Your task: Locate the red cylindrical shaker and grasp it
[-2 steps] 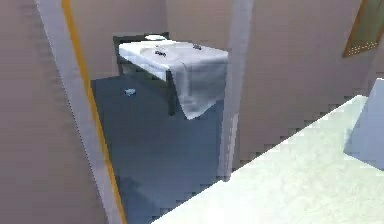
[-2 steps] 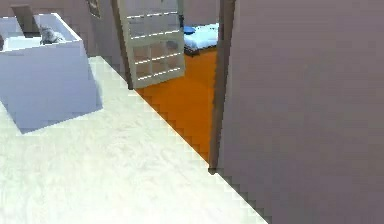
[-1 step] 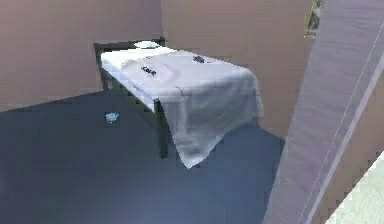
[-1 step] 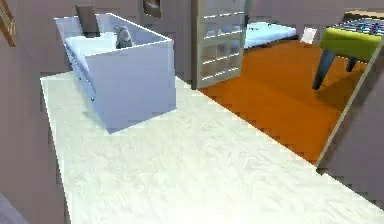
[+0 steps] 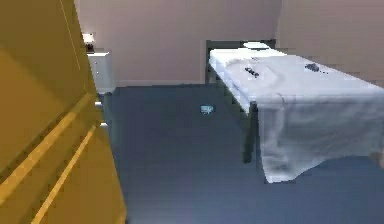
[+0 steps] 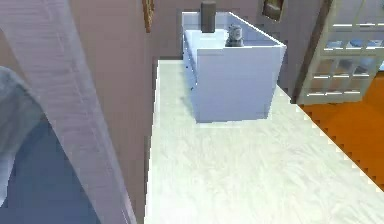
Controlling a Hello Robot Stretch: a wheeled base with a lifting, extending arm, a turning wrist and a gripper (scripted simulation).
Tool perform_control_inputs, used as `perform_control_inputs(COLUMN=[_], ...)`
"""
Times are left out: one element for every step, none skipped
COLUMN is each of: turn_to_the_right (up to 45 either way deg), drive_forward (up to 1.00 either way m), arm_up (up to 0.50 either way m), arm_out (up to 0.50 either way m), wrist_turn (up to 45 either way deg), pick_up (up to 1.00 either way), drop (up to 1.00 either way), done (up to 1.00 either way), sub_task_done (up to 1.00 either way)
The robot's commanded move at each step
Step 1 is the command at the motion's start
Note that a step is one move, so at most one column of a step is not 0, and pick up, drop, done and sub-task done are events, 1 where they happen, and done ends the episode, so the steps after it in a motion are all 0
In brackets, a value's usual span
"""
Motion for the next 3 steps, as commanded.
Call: perform_control_inputs(turn_to_the_right=[0.0,-6.0,0.0], drive_forward=[0.70,0.00,0.75], arm_up=[0.00,0.00,0.00], arm_out=[0.00,0.00,0.00], wrist_turn=[0.0,0.0,0.0], pick_up=[0.00,0.00,0.00], drop=[0.00,0.00,0.00], done=[0.00,0.00,0.00], sub_task_done=[0.00,0.00,0.00])
